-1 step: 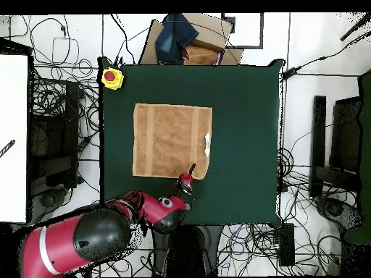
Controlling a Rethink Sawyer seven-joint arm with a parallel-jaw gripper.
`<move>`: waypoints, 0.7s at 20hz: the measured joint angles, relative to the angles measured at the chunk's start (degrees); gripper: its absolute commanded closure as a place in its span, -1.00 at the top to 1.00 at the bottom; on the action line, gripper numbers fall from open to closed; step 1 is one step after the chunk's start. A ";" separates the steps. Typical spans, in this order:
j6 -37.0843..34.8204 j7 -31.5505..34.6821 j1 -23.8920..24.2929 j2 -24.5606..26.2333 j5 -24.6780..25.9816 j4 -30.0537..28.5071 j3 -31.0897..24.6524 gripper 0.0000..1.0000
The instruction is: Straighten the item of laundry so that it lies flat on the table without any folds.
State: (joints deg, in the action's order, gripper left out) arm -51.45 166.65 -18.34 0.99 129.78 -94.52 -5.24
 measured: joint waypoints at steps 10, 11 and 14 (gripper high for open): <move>-0.25 0.00 2.30 -0.47 1.83 -1.19 -0.32 1.00; -0.25 0.00 2.41 -0.47 1.92 -1.38 -0.32 1.00; -0.29 0.00 3.41 -0.37 2.30 -2.69 -0.36 1.00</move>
State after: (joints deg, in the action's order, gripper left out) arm -51.74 166.65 -14.94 0.62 132.08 -97.21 -5.60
